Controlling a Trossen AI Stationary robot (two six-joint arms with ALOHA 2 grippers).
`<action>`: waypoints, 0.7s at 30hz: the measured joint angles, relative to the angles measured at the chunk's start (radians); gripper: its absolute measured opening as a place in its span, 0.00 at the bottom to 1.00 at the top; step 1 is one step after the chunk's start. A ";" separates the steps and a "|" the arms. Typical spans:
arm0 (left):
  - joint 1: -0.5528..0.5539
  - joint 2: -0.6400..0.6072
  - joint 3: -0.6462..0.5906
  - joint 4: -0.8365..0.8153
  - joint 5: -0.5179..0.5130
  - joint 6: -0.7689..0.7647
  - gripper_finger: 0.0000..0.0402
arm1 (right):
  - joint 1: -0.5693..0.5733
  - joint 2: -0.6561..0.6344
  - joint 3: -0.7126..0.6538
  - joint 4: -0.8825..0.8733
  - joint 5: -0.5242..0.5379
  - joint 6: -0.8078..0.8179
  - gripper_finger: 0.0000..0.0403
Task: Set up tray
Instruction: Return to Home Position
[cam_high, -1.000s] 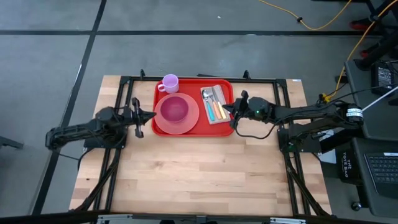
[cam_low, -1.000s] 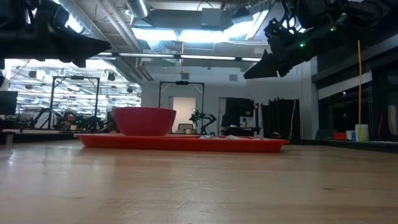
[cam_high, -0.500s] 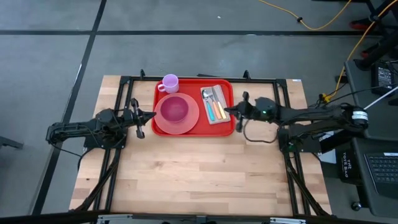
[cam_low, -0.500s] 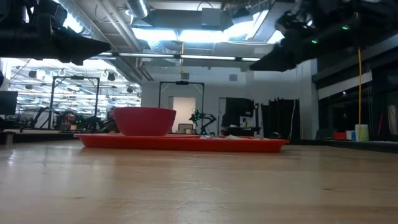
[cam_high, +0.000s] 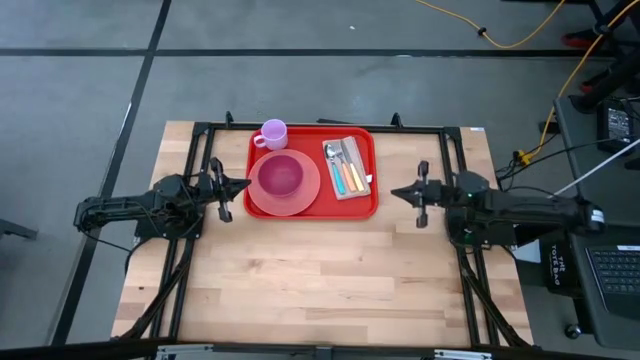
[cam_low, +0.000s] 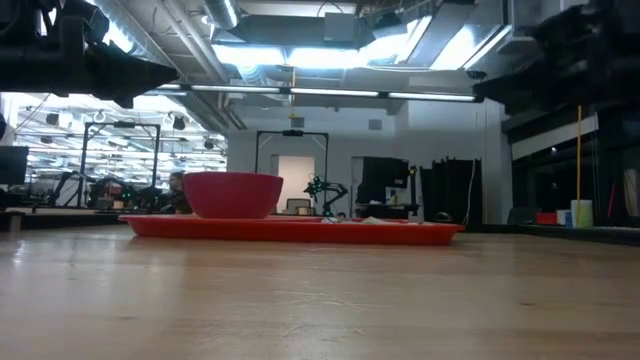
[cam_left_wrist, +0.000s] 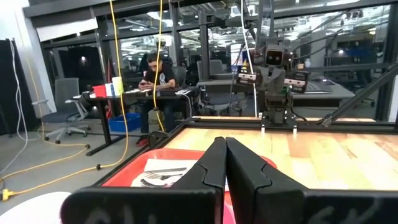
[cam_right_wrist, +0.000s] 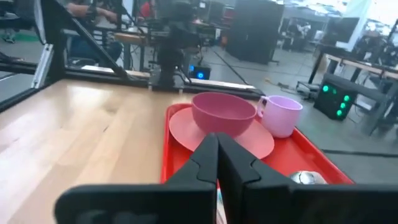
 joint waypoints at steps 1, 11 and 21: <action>0.000 0.000 0.000 0.000 0.000 0.000 0.00 | 0.000 -0.037 -0.005 -0.028 -0.006 -0.006 0.01; 0.000 0.000 0.000 0.000 0.000 0.000 0.00 | 0.000 -0.215 -0.005 -0.155 -0.226 -0.004 0.01; 0.000 0.000 0.000 0.000 0.000 0.000 0.00 | 0.000 -0.215 -0.005 -0.160 -0.321 0.148 0.04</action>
